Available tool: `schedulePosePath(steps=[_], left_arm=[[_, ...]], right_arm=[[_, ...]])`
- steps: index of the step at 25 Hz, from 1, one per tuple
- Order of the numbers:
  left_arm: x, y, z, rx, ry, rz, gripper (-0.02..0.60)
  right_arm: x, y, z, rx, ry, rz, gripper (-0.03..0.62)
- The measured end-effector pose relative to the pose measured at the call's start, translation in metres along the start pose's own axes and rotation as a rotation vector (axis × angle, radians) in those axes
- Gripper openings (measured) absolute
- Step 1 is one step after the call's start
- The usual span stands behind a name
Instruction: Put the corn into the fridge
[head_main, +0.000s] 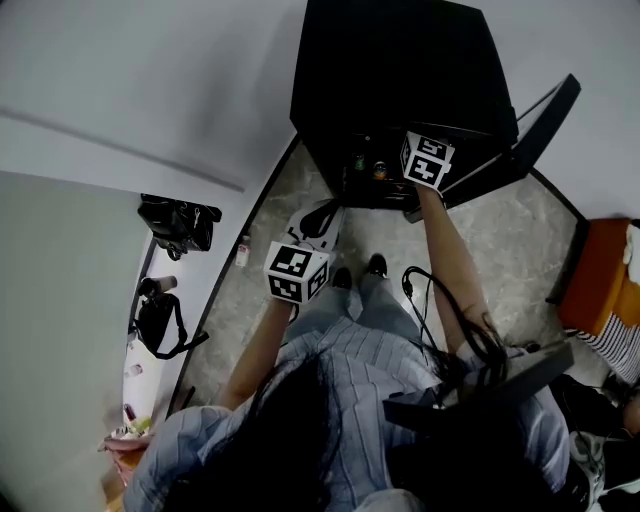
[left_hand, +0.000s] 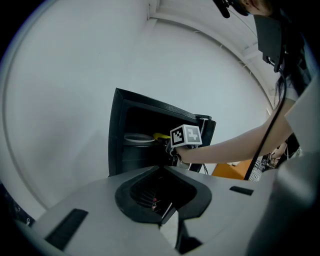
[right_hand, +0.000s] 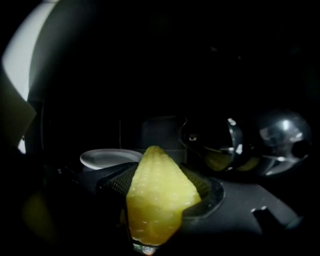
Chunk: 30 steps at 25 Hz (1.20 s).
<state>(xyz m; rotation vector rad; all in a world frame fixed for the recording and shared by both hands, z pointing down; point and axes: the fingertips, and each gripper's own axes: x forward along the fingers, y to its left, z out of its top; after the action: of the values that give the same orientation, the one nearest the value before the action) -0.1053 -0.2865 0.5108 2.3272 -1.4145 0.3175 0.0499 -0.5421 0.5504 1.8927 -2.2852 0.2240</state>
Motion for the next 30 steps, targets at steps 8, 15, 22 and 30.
schedulePosePath(steps=[8,15,22,30], left_arm=[[-0.008,0.003,-0.01,0.001,0.016,0.017,0.034],[-0.009,0.002,-0.011,0.003,0.012,0.014,0.034],[-0.005,-0.007,-0.011,0.011,0.015,-0.01,0.034],[-0.005,-0.007,-0.01,0.009,0.015,-0.015,0.034]], right_arm=[[0.001,0.006,-0.009,-0.04,0.054,0.053,0.265],[-0.02,0.0,-0.015,0.009,0.044,0.042,0.265],[-0.052,-0.004,-0.017,0.066,0.001,0.012,0.265],[-0.065,-0.005,-0.014,0.055,-0.011,0.007,0.21]])
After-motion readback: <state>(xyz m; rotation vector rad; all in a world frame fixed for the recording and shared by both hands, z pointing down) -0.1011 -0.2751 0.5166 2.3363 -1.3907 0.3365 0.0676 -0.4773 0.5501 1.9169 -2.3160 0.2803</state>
